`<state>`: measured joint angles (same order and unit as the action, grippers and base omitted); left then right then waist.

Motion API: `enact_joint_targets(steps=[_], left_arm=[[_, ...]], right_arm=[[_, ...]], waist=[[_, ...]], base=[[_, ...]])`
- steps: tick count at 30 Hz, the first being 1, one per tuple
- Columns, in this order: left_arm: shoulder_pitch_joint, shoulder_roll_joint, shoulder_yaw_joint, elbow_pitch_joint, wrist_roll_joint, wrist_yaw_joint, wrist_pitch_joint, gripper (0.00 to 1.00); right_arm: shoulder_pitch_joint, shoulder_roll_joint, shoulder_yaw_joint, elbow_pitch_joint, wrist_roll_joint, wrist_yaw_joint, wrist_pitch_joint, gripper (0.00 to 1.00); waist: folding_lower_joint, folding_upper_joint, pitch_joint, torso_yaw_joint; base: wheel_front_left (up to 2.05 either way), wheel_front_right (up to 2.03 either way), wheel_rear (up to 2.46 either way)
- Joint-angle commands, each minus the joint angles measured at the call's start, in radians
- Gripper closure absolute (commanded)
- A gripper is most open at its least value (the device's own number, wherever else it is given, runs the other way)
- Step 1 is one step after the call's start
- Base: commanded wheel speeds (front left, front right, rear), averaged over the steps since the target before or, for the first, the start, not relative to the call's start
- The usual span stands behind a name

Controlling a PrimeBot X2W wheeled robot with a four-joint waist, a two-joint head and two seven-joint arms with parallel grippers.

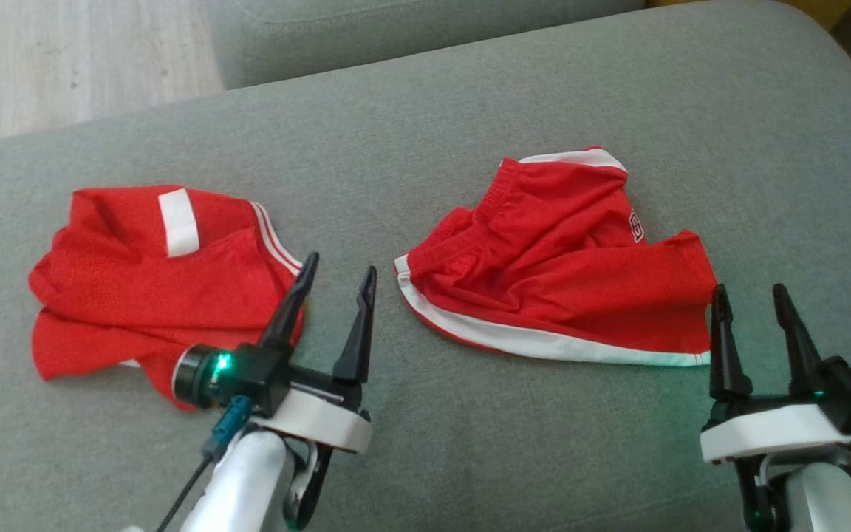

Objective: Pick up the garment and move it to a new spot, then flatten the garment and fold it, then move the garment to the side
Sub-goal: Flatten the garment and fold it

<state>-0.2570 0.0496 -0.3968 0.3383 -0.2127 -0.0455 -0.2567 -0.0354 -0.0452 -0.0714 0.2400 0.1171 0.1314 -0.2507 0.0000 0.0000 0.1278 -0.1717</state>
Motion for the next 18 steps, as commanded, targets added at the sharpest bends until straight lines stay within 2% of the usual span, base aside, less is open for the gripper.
enact_joint_targets(steps=[1,5,10,15,18], left_arm=[[-0.032,0.006,0.019,-0.014,0.014,-0.008,-0.005,0.0],[-0.078,0.025,-0.019,0.055,0.04,-0.033,0.007,0.0],[-0.19,0.073,-0.104,0.159,0.094,-0.067,0.107,0.0],[-0.308,0.125,-0.18,0.258,0.111,-0.082,0.191,0.0],[-0.358,0.145,-0.239,0.3,0.083,-0.084,0.214,0.0]], right_arm=[[-0.034,-0.005,0.028,-0.027,0.013,-0.001,-0.011,0.0],[-0.042,-0.005,0.033,-0.027,0.031,-0.001,-0.011,0.0],[-0.054,-0.005,0.035,-0.021,0.047,-0.001,-0.011,0.0],[-0.072,-0.005,0.052,-0.021,0.065,-0.001,-0.011,0.0],[-0.08,-0.005,0.058,-0.018,0.077,-0.001,-0.011,0.0]], waist=[[0.0,0.0,0.003,-0.006],[0.0,0.0,0.015,-0.021],[0.0,0.0,0.045,-0.045],[0.0,0.0,0.089,-0.074],[0.0,0.0,0.109,-0.087]], base=[[0.0,0.0,0.0],[0.0,0.0,0.0],[0.0,0.0,0.0],[0.0,0.0,0.0],[0.0,0.0,0.0]])
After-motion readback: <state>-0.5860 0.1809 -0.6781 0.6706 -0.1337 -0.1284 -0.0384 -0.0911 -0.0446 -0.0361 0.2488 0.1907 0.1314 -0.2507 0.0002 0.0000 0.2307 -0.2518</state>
